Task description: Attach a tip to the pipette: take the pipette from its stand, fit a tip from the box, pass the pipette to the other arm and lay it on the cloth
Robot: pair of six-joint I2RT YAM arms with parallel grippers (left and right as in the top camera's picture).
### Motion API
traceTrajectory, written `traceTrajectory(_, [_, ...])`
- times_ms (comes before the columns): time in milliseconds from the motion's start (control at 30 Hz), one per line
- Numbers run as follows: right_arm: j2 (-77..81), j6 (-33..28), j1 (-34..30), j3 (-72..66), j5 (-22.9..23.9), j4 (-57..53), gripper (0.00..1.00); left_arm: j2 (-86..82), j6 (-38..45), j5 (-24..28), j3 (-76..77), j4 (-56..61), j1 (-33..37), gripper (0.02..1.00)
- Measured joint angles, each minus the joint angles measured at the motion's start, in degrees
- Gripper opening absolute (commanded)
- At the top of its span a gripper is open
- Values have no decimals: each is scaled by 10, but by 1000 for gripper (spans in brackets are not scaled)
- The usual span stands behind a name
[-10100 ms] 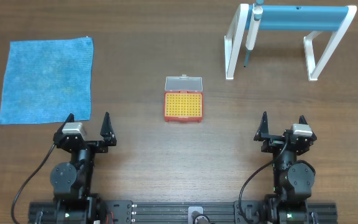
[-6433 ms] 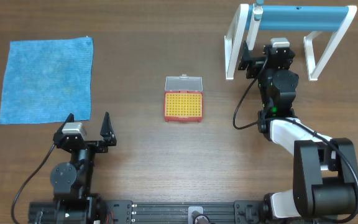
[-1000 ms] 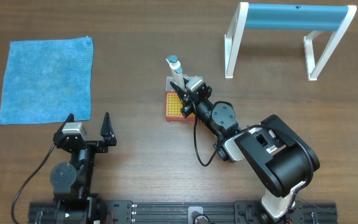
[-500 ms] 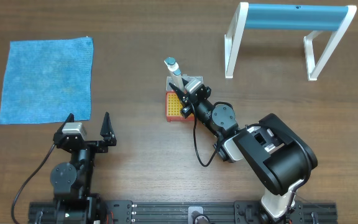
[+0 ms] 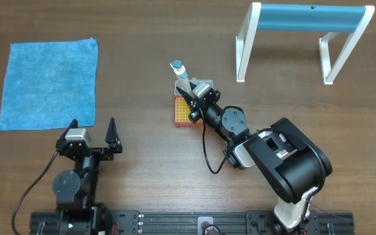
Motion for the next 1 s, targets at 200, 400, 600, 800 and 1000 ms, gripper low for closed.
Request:
traceTrajectory(200, [-46,0,0,11,0,-47,80,0,0,0,0,0,0,996])
traceTrajectory(400, [-141,-2,0,40,0,-147,80,0,0,0,0,0,0,996])
traceTrajectory(600, [-247,-4,0,61,-9,-311,80,0,0,0,0,0,0,998])
traceTrajectory(800, [-326,-4,0,76,-79,-442,84,0,0,0,0,0,0,998])
traceTrajectory(1000, [-347,52,0,76,-131,-458,80,0,0,0,0,0,0,996])
